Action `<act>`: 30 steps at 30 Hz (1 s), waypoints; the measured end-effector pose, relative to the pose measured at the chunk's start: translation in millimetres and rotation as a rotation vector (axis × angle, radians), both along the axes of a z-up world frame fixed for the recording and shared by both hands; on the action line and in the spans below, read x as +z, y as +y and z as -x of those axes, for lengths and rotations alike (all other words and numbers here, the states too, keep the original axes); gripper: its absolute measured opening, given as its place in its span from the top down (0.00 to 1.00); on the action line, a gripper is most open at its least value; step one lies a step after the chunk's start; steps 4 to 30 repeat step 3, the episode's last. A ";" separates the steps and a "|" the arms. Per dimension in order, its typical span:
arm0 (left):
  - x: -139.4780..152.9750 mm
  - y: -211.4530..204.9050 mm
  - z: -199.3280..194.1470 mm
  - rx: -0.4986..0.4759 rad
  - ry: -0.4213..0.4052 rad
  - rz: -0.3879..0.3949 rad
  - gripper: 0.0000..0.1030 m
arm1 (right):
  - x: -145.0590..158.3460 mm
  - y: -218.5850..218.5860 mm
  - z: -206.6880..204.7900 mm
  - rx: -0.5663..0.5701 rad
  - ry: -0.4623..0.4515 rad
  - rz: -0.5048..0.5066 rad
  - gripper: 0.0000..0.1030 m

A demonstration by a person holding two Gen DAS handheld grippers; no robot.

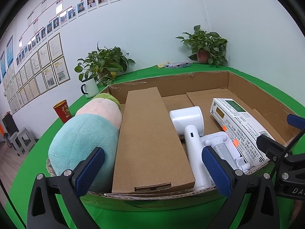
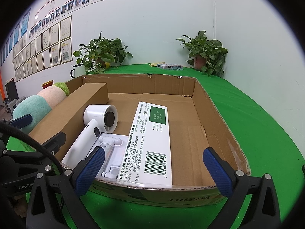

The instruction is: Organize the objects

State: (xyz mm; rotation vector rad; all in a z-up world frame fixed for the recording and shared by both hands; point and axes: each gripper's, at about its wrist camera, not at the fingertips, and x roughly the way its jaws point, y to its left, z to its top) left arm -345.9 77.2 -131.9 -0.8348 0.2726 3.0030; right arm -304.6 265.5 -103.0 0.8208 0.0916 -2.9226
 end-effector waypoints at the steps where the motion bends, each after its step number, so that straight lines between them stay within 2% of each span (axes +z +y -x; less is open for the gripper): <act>1: -0.4 0.3 0.2 -0.002 -0.001 -0.001 0.00 | -0.1 0.0 0.1 0.000 0.000 -0.001 0.01; 30: -0.3 0.4 0.5 -0.001 -0.001 0.000 0.00 | 0.0 0.1 0.0 0.000 0.000 0.000 0.01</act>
